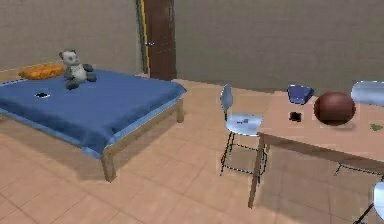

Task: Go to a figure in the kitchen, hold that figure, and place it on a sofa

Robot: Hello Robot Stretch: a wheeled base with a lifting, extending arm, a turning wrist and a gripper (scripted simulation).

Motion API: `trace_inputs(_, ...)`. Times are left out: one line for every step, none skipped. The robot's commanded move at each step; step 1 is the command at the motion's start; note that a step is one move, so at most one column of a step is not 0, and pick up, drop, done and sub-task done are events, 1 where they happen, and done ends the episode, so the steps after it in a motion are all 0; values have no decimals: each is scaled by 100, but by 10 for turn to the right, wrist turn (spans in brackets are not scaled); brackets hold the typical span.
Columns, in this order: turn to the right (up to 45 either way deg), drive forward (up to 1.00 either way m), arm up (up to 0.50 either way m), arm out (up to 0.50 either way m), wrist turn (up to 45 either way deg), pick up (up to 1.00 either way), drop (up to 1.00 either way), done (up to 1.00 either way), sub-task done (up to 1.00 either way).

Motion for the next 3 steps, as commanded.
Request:
trace_inputs(0, 100, 0, 0, 0, 0, 0, 0, 0)
trace_inputs(-210, 0, 0, 0, 0, 0, 0, 0, 0)
trace_inputs(0, 10, 0, 0, 0, 0, 0, 0, 0)
